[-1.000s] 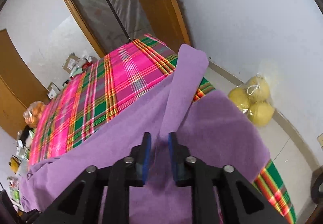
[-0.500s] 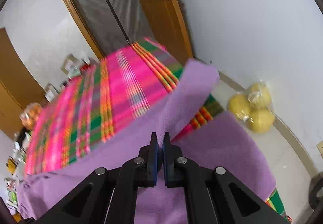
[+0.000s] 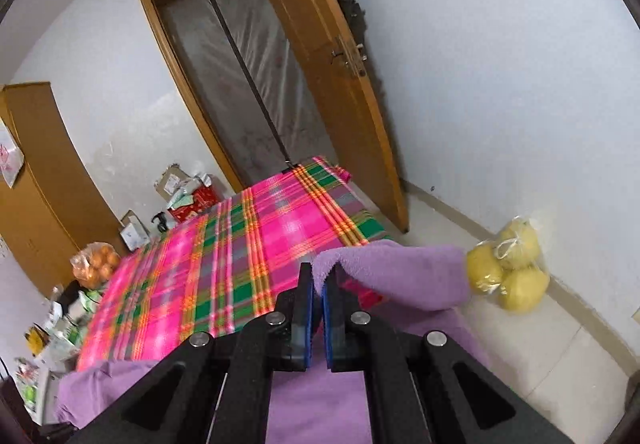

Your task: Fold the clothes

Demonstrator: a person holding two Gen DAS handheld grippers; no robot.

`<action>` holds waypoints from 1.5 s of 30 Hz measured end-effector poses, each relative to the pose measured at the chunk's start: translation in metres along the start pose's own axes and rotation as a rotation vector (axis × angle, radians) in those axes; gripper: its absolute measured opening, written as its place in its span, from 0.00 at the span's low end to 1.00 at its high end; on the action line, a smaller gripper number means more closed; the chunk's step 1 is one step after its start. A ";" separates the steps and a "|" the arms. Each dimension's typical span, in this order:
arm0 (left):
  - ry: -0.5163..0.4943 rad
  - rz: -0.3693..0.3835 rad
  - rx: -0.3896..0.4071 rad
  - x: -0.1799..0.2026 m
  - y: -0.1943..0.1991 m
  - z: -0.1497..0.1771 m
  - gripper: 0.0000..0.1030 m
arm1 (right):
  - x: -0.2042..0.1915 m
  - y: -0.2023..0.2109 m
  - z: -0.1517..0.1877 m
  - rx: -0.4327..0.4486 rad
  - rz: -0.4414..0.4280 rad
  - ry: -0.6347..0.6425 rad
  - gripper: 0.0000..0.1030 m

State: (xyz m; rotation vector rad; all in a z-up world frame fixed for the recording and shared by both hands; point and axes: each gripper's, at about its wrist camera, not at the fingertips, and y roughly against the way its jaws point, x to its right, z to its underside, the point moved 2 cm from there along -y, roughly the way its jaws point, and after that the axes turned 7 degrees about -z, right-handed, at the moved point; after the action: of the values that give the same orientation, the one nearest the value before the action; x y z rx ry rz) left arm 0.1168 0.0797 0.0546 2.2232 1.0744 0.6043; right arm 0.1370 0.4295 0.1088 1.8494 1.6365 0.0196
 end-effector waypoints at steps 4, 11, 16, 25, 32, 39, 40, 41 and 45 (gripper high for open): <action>-0.039 0.004 -0.069 0.011 -0.012 0.017 0.07 | 0.022 -0.003 0.026 -0.049 0.039 -0.039 0.04; -0.049 -0.009 -0.131 0.013 -0.026 0.033 0.07 | 0.057 -0.017 0.067 -0.135 0.076 -0.133 0.04; -0.050 -0.014 -0.150 0.014 -0.031 0.038 0.07 | 0.067 -0.021 0.079 -0.164 0.086 -0.154 0.04; -0.054 -0.012 -0.101 0.019 -0.017 0.036 0.07 | 0.061 0.006 0.071 -0.087 0.060 -0.136 0.04; -0.043 -0.008 -0.162 0.015 -0.031 0.042 0.07 | 0.074 -0.005 0.084 -0.146 0.086 -0.170 0.04; -0.051 0.003 -0.178 0.016 -0.029 0.044 0.09 | 0.075 -0.008 0.089 -0.168 0.109 -0.150 0.04; -0.060 0.005 -0.181 0.017 -0.028 0.044 0.12 | 0.075 -0.008 0.089 -0.168 0.112 -0.147 0.04; -0.066 0.012 -0.186 0.018 -0.028 0.043 0.17 | 0.075 -0.007 0.089 -0.168 0.113 -0.147 0.04; -0.091 0.067 -0.176 0.019 -0.016 0.043 0.27 | 0.073 -0.006 0.090 -0.171 0.116 -0.136 0.04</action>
State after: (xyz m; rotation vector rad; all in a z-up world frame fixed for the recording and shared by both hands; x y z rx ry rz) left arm 0.1461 0.0898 0.0155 2.1182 0.8698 0.5962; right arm 0.1855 0.4537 0.0061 1.7724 1.3895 0.0799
